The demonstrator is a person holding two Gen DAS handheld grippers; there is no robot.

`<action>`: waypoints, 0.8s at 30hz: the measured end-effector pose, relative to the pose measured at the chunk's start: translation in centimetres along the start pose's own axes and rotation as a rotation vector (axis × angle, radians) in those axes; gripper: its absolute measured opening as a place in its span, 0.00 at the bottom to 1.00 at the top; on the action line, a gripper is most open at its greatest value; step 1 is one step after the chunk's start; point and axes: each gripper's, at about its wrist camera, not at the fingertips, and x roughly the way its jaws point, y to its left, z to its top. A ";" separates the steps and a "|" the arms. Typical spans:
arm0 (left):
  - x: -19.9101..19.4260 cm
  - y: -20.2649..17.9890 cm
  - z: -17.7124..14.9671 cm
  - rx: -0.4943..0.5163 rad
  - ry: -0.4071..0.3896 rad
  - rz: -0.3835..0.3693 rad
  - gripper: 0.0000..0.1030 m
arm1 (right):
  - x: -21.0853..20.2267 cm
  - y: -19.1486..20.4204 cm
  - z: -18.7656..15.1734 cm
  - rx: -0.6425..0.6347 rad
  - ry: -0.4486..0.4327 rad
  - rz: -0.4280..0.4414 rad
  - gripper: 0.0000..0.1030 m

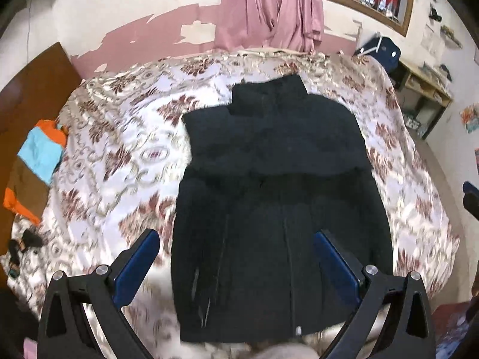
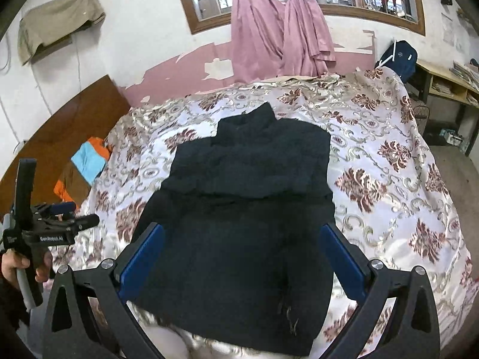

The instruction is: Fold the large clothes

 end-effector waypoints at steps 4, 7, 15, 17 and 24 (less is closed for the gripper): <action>6.3 0.8 5.7 -0.039 -0.055 -0.005 1.00 | 6.1 -1.8 4.5 0.025 -0.012 0.012 0.99; 12.7 1.9 11.0 -0.048 -0.115 0.018 1.00 | 13.4 -2.5 8.7 0.015 -0.021 0.003 0.99; 27.3 2.9 21.9 -0.191 -0.150 -0.038 0.99 | 30.8 -2.7 19.3 0.039 -0.083 -0.062 0.78; 30.5 2.4 23.6 -0.213 -0.138 -0.026 0.99 | 34.9 -2.7 20.9 0.080 -0.069 -0.055 0.70; 38.4 0.6 26.9 -0.259 -0.116 0.058 0.96 | 47.0 -1.7 23.3 0.133 0.025 -0.068 0.65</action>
